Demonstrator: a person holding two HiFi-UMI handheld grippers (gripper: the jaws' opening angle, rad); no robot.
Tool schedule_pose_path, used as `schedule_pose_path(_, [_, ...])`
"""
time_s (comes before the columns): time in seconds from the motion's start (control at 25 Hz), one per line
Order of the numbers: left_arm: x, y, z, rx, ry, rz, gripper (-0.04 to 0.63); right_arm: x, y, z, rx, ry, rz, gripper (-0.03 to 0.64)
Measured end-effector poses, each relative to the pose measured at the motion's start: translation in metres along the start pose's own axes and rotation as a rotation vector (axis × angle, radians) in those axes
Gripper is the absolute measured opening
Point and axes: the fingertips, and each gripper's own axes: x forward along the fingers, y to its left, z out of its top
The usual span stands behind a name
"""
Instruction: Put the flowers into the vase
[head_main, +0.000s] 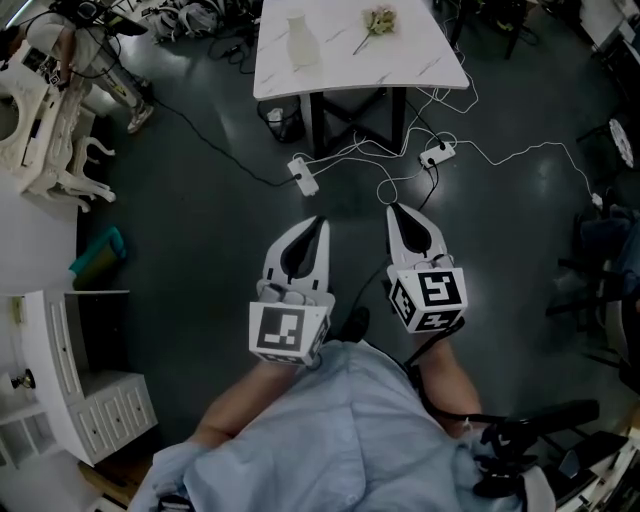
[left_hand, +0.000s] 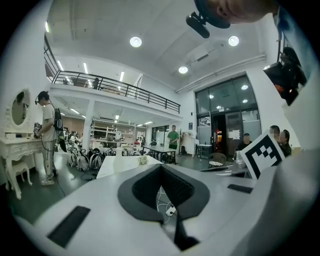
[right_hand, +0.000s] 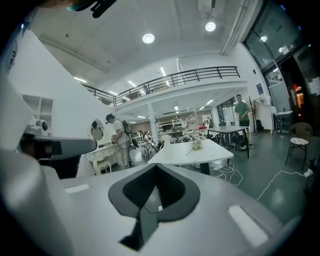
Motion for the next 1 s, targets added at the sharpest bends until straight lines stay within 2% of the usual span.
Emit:
schedule_pose_path(0.2, [0.046, 0.037, -0.003, -0.027, -0.003, 0.003, 0.005, 0.052, -0.026, 0.008, 0.002, 0.016, -0.04, 0.003])
schedule_pose_path(0.4, [0.11, 0.082, 0.025, -0.032, -0.056, -0.035, 0.005, 0.119, -0.062, 0.046, 0.0, -0.014, -0.106, 0.002])
schedule_pose_path(0.72, [0.184, 0.143, 0.05, -0.034, -0.066, -0.075, 0.005, 0.208, -0.068, 0.084, -0.016, -0.031, -0.108, 0.002])
schedule_pose_path(0.84, [0.205, 0.152, 0.052, -0.043, -0.082, -0.106, 0.005, 0.228, -0.073, 0.096, -0.022, -0.035, -0.115, 0.003])
schedule_pose_path(1.0, [0.228, 0.156, 0.054, -0.046, -0.064, -0.13, 0.006, 0.242, -0.085, 0.103, -0.02, -0.035, -0.137, 0.003])
